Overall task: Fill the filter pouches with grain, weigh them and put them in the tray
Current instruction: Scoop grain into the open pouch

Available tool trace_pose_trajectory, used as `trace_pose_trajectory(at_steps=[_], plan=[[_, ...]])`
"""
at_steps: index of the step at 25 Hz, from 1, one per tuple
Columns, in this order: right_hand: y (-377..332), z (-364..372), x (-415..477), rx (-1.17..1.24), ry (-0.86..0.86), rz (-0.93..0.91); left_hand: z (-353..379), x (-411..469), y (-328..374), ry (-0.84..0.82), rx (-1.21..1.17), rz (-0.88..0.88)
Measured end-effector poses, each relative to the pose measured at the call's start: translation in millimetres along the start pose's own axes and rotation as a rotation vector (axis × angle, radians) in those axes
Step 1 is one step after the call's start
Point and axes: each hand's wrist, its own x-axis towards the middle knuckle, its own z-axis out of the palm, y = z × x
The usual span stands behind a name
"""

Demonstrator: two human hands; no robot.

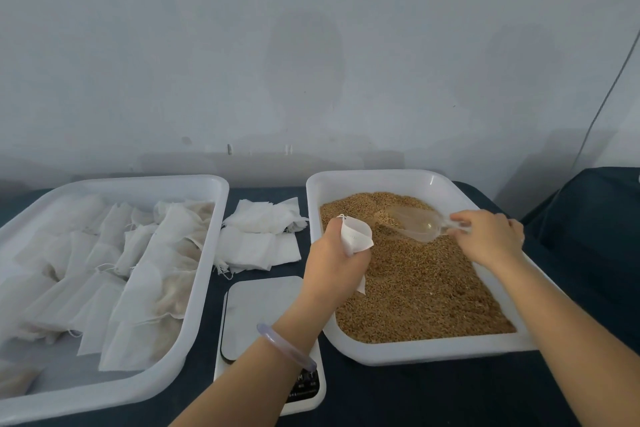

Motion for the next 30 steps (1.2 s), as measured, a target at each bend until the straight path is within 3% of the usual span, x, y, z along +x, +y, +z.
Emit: trace_pose_trajectory(at_steps=[7,12,15,24,30], plan=[[12,-42,-14,0.099,0.019,-0.099,0,-3,4,0.016,0.066,0.023],[10,-74,-33,0.359,-0.061,-0.199,-12,10,1,-0.143,0.287,-0.006],[4,-94,-41,0.47,-0.108,-0.3,-13,5,-7,-0.162,0.272,-0.036],[-30,-118,-39,0.042,0.039,-0.564,-10,6,-9,-0.204,0.381,0.029],[-44,-125,-44,-0.045,0.177,-0.702,-8,6,-6,-0.175,0.446,0.051]])
